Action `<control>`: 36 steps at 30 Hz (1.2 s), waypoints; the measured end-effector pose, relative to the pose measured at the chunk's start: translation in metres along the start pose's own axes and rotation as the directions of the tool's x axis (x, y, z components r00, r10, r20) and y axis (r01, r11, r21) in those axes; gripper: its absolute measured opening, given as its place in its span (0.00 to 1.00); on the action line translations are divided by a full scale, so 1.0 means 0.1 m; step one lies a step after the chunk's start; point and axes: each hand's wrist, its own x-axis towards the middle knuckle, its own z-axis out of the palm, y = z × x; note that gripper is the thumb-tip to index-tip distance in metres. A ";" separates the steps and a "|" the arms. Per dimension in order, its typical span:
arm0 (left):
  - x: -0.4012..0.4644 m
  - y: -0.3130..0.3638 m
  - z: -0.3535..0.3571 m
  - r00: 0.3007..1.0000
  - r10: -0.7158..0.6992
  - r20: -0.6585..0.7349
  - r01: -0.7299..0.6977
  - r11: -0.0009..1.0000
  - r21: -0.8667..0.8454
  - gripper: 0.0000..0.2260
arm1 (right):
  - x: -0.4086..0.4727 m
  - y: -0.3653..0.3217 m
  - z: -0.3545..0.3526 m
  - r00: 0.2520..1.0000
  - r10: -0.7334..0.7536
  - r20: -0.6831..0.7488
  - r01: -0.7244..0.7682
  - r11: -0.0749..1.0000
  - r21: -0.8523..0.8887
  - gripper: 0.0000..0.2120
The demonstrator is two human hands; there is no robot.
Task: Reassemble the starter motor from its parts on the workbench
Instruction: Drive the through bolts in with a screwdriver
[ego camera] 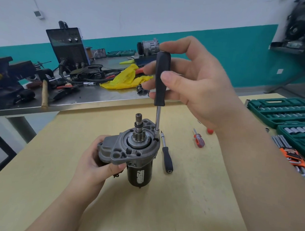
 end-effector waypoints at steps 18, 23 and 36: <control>0.02 0.00 0.02 1.000 0.003 0.016 -0.002 1.000 -0.031 0.35 | -0.01 -0.06 0.21 0.980 -0.169 -0.105 0.117 0.916 -0.384 0.20; 0.00 0.00 -0.01 1.000 -0.008 0.011 0.008 0.999 -0.031 0.34 | -0.01 -0.02 0.24 0.978 -0.158 -0.139 0.117 0.957 -0.266 0.17; 0.03 0.01 -0.02 0.999 0.010 0.030 -0.009 0.999 -0.037 0.38 | 0.14 0.38 -0.09 0.933 -0.009 -0.360 -0.196 0.826 -0.529 0.14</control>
